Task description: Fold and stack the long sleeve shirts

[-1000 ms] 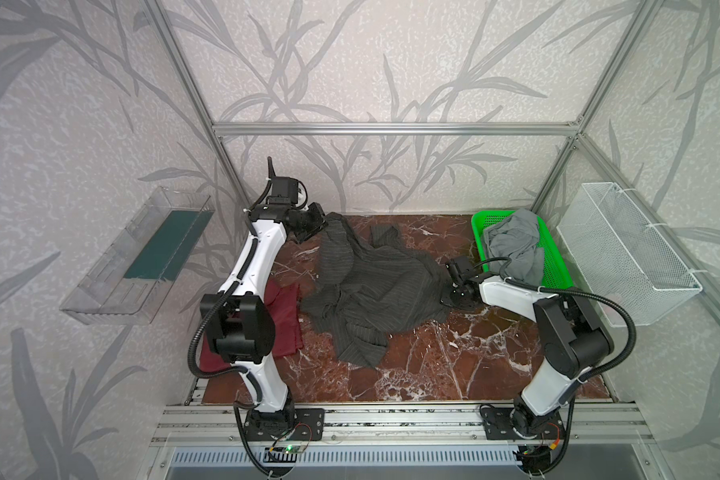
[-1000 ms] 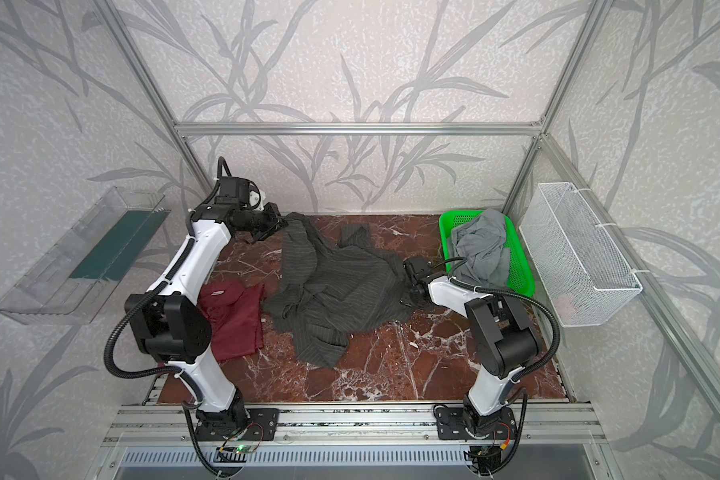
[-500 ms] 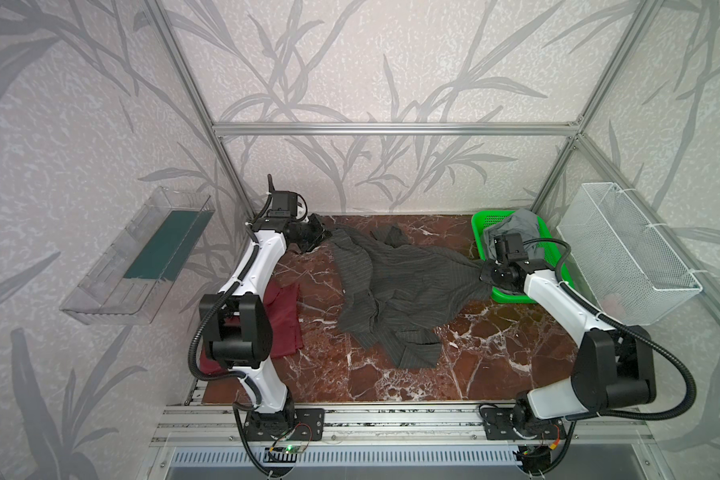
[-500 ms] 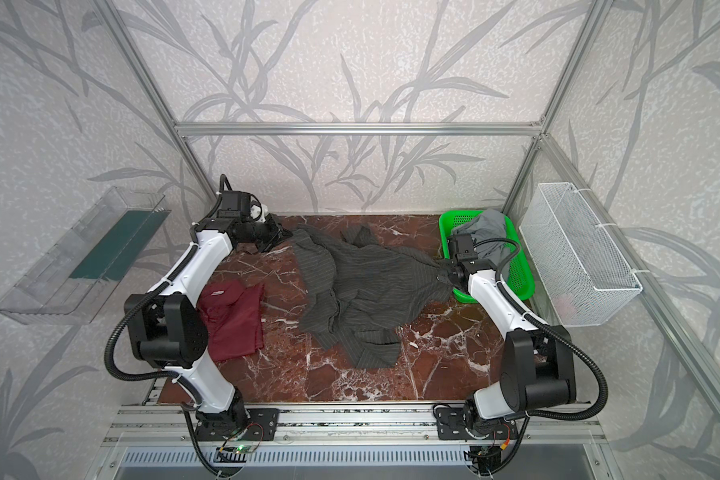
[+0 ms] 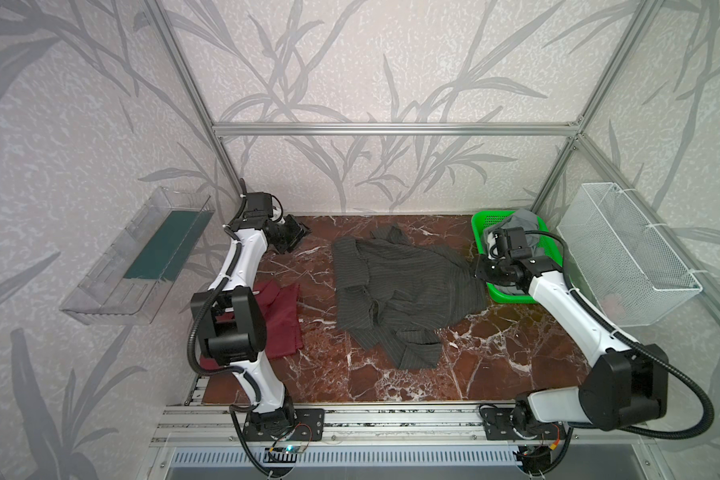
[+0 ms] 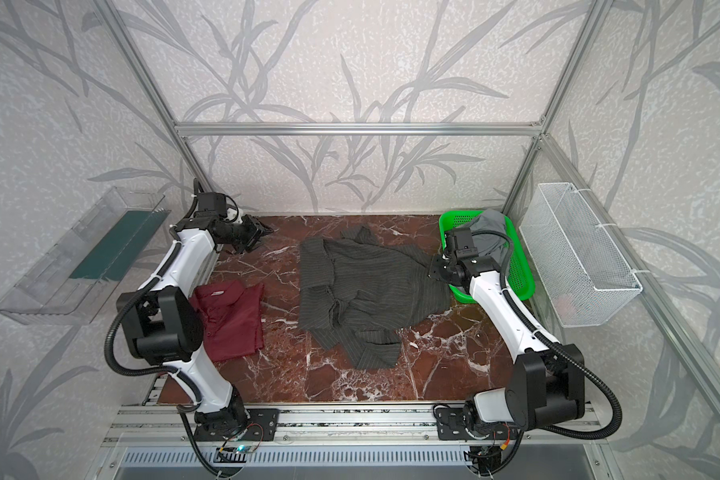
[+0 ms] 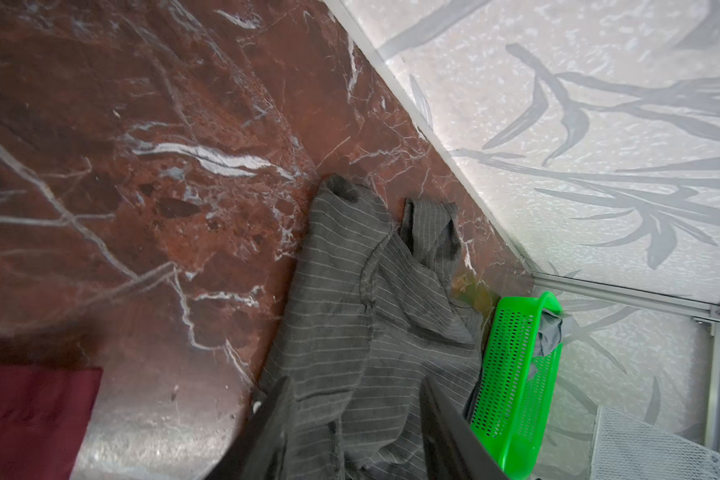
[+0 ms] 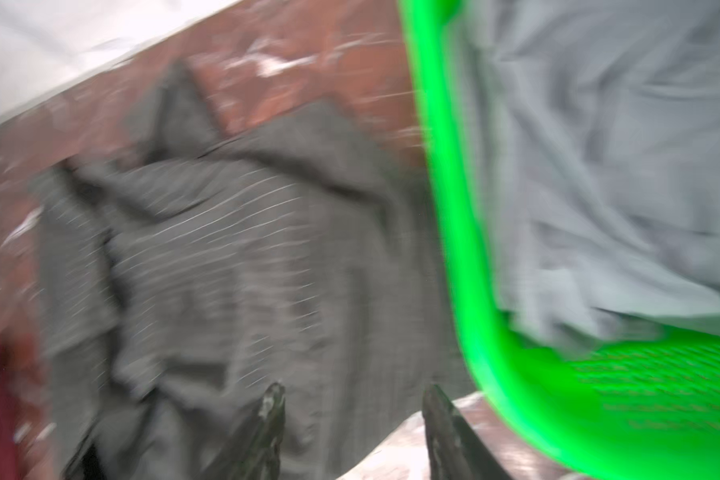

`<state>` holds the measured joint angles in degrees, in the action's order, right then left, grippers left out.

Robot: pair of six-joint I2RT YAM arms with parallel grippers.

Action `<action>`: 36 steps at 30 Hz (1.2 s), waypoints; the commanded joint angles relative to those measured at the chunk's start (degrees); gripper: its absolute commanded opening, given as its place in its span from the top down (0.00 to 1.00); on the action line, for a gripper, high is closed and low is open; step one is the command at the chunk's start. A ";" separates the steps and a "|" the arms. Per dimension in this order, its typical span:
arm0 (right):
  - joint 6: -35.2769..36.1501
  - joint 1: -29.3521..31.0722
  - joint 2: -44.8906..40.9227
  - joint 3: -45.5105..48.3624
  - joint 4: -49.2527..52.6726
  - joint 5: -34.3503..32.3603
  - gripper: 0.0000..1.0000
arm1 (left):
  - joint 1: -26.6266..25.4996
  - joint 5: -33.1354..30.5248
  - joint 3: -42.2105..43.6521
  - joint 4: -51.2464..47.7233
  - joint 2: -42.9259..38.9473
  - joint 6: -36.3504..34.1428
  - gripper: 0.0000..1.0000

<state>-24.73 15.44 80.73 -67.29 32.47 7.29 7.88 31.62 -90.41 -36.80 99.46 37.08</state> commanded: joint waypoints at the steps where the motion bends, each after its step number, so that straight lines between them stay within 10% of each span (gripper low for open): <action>1: 1.06 9.50 5.15 -4.64 -1.34 9.46 0.48 | -0.58 -3.38 4.48 2.22 -9.74 -0.61 0.43; 7: -4.01 22.18 21.95 -16.02 -4.15 7.30 0.51 | -1.65 -10.76 19.45 7.43 -26.64 -0.51 0.29; 20: -8.43 24.03 51.41 -40.88 -5.20 4.47 0.60 | -5.88 -25.58 42.87 5.94 -52.36 -6.23 0.03; 36: -9.21 27.97 59.12 -50.02 -13.70 16.27 0.60 | -8.67 -29.47 45.59 7.33 -54.06 -7.64 0.02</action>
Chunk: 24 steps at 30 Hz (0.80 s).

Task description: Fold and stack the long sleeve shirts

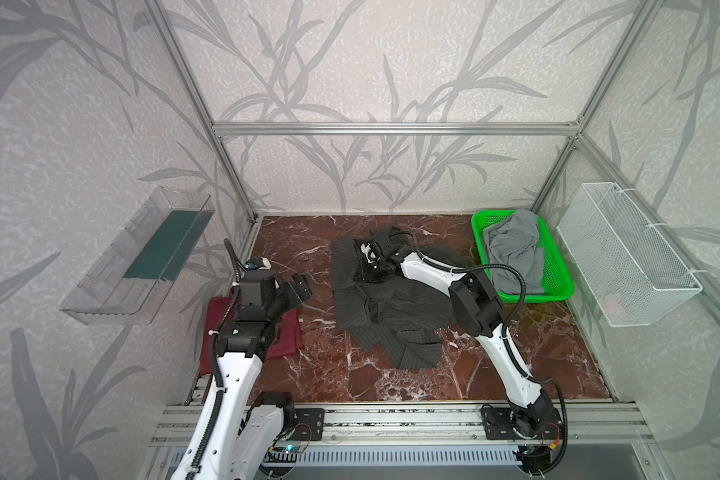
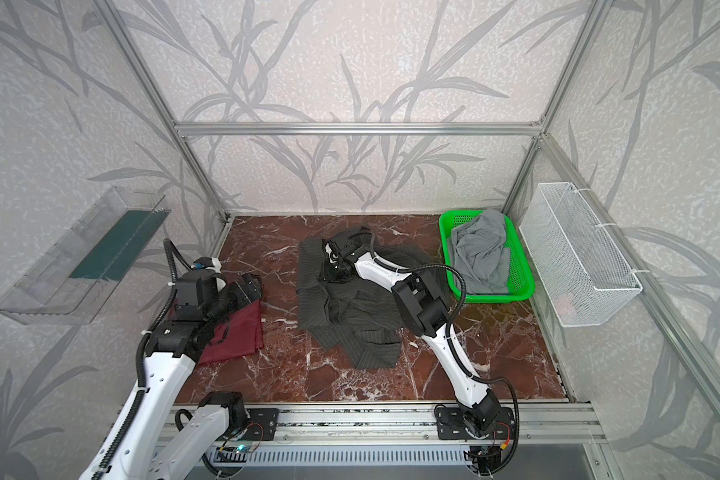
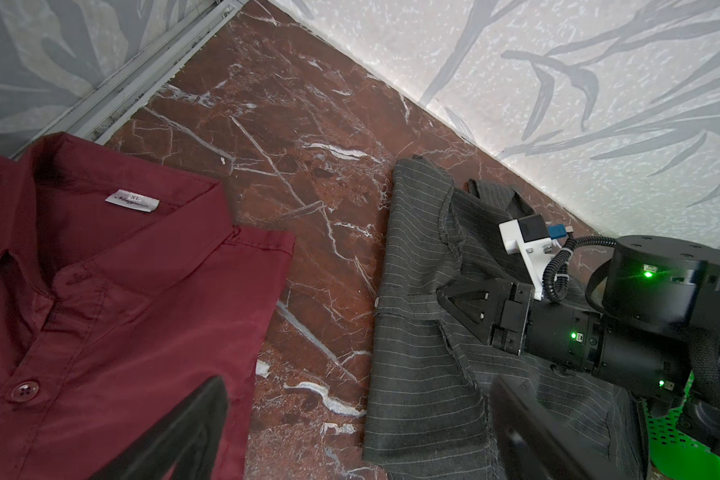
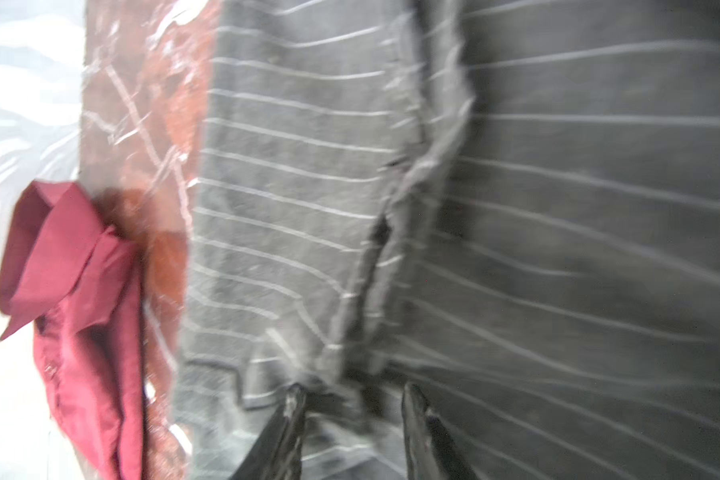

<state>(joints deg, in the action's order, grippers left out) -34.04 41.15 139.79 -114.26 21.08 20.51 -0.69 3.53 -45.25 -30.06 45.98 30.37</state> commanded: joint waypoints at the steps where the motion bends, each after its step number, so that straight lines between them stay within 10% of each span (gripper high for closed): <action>1: -0.23 2.74 0.55 -4.09 -2.28 3.21 0.60 | -0.10 -1.50 0.46 0.46 -0.62 -0.95 0.02; 15: -2.96 9.58 11.00 -28.85 11.66 6.34 0.59 | -0.10 -3.62 0.17 -0.69 -2.30 -1.71 0.02; 24: 1.38 2.63 -2.64 -9.20 7.71 -1.18 0.52 | -0.10 -3.37 0.34 -0.66 -2.82 -1.68 0.02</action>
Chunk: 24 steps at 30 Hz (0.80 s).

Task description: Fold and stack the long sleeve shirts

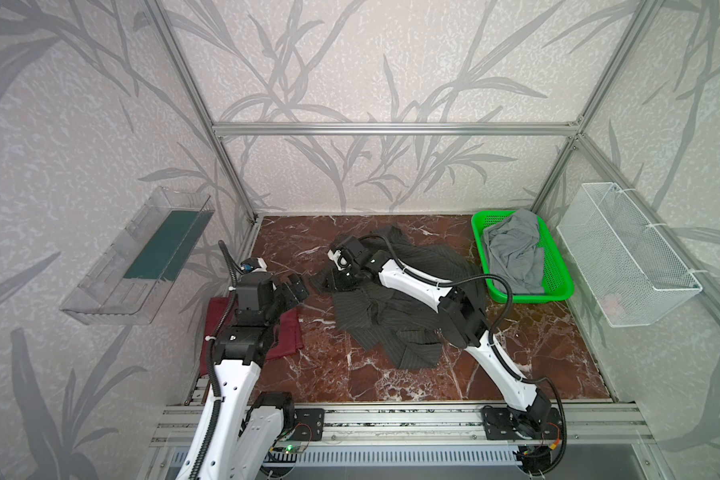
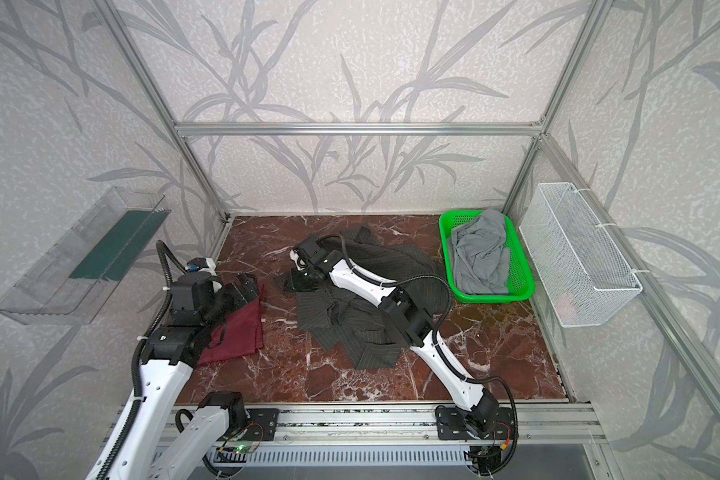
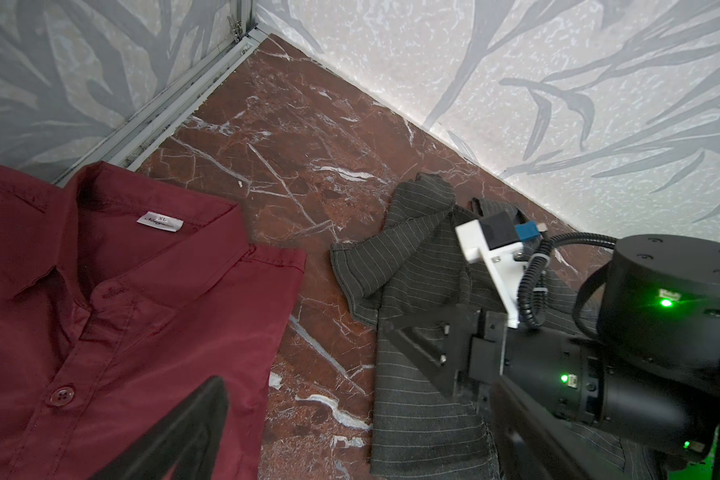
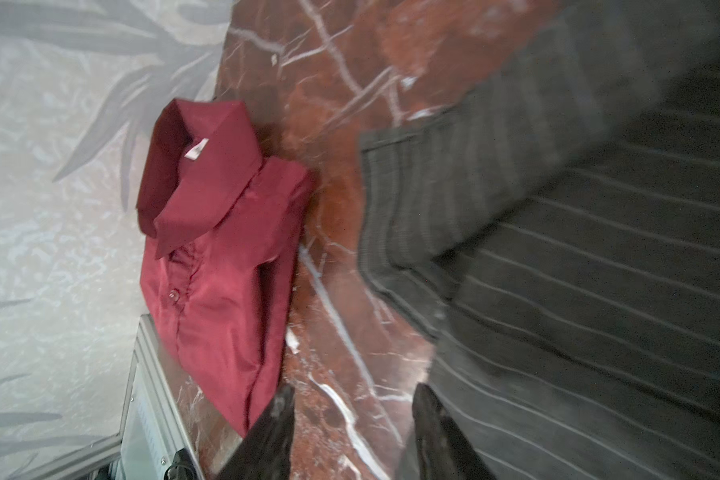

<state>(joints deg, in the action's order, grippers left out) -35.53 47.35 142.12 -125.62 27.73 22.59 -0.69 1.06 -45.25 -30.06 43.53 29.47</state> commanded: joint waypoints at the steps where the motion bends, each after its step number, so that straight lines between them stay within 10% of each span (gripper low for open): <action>1: 3.61 -4.18 -5.37 3.04 1.43 -3.67 0.52 | -0.10 -0.87 0.34 -0.61 -0.38 -0.82 0.02; 24: 3.42 -4.03 1.75 5.54 -5.27 -2.18 0.57 | 0.00 -0.73 0.39 -0.62 -0.30 -0.86 0.03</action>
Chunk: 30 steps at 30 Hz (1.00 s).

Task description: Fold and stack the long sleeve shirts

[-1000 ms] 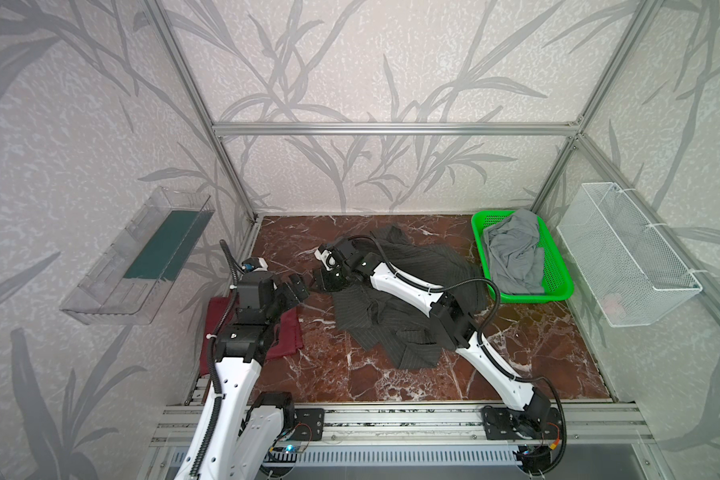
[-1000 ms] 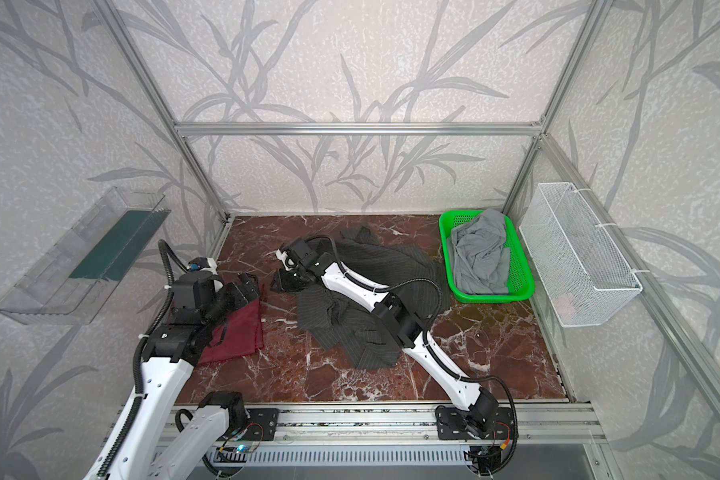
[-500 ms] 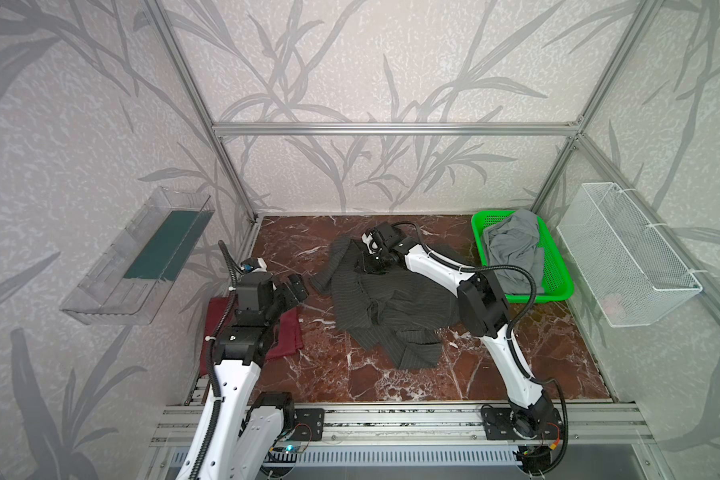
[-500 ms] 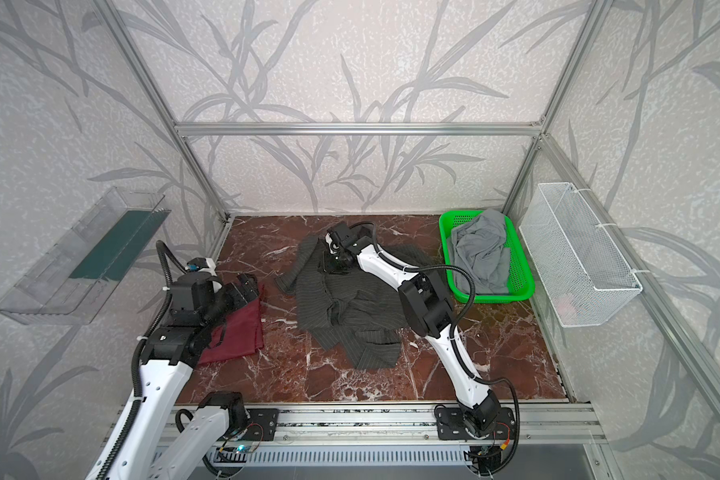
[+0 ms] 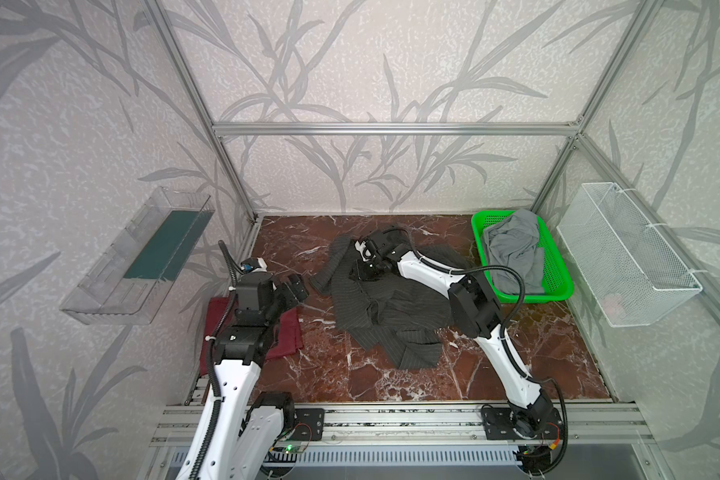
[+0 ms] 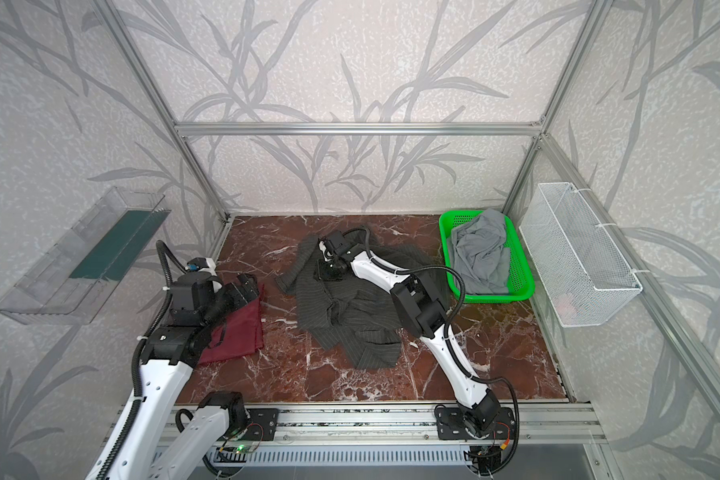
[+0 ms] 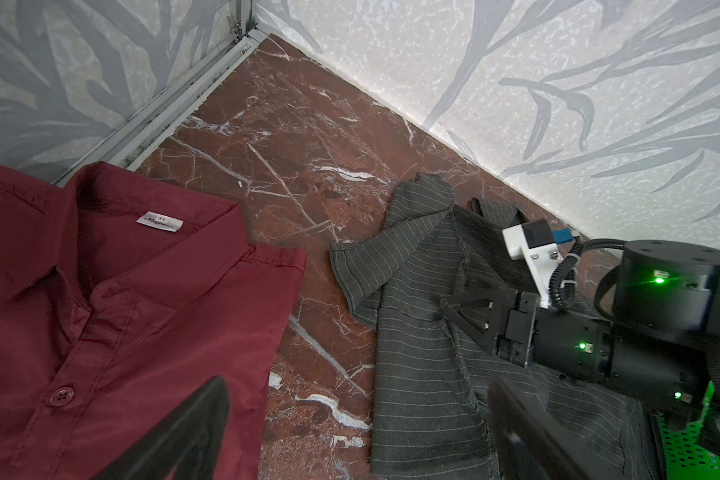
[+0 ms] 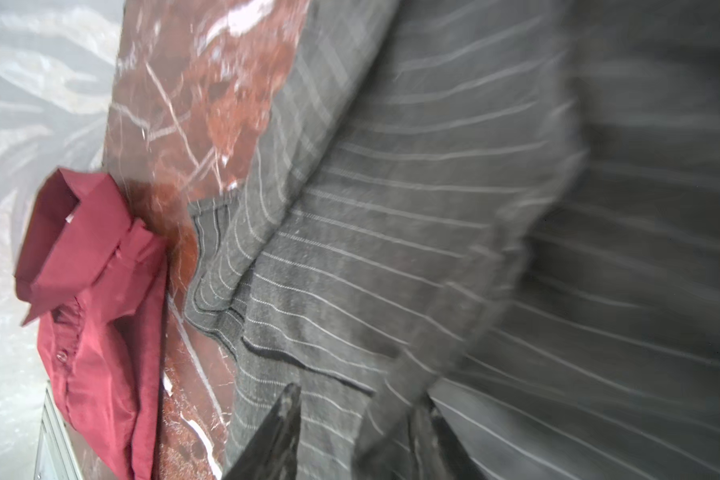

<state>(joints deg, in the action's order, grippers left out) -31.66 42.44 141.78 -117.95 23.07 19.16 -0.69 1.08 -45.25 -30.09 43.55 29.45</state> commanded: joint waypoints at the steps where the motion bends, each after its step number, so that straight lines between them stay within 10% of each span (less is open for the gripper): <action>1: -0.58 0.96 2.40 -2.68 -0.44 1.35 0.57 | 0.04 -0.67 0.40 -0.57 -0.30 -0.85 0.03; 21: -11.83 14.51 17.76 -40.73 15.04 3.62 0.56 | 0.34 -2.53 0.00 -1.38 -1.60 -0.81 0.04; 30: -16.60 17.73 14.41 -38.55 18.19 -2.05 0.43 | 0.47 -4.60 -0.16 -2.14 -2.77 -0.78 0.04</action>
<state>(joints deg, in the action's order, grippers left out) -47.18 60.05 158.54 -154.87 36.73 18.61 -0.62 -1.83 -45.25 -31.18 41.36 29.43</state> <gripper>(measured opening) 0.566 0.960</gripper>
